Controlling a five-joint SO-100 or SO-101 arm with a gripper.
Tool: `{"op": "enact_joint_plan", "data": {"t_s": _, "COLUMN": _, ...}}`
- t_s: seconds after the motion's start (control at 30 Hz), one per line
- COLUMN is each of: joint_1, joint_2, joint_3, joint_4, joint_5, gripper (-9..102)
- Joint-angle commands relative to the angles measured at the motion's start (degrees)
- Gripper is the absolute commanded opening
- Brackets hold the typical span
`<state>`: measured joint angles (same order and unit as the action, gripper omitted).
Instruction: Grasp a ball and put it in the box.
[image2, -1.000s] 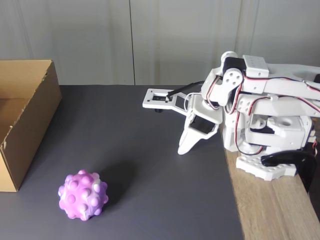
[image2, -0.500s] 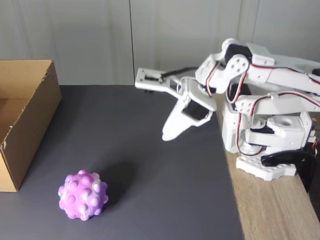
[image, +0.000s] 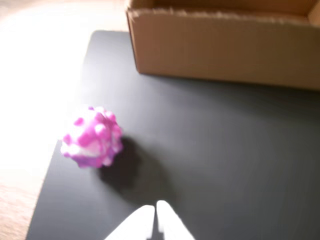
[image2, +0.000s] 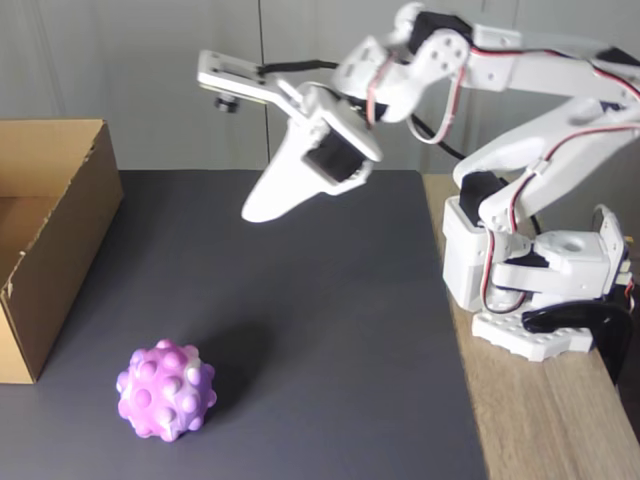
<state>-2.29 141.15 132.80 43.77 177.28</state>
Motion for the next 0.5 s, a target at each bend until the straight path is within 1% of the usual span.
{"op": "enact_joint_plan", "data": {"t_s": 0.0, "joint_1": -2.2, "joint_2": -4.9, "joint_3": -6.4, "joint_4": -3.2, "joint_5": 0.0, "gripper": 1}}
{"op": "enact_joint_plan", "data": {"t_s": 0.17, "joint_1": -5.5, "joint_2": -12.3, "joint_3": -9.9, "joint_4": -7.6, "joint_5": -0.9, "gripper": 1}}
{"op": "enact_joint_plan", "data": {"t_s": 0.23, "joint_1": -6.2, "joint_2": -14.5, "joint_3": -10.5, "joint_4": -9.3, "joint_5": -1.1, "gripper": 2}}
{"op": "enact_joint_plan", "data": {"t_s": 0.33, "joint_1": -6.2, "joint_2": -16.5, "joint_3": -10.5, "joint_4": -11.6, "joint_5": -2.2, "gripper": 7}}
{"op": "enact_joint_plan", "data": {"t_s": 0.47, "joint_1": -4.3, "joint_2": -19.1, "joint_3": -11.0, "joint_4": -13.4, "joint_5": -2.0, "gripper": 18}}
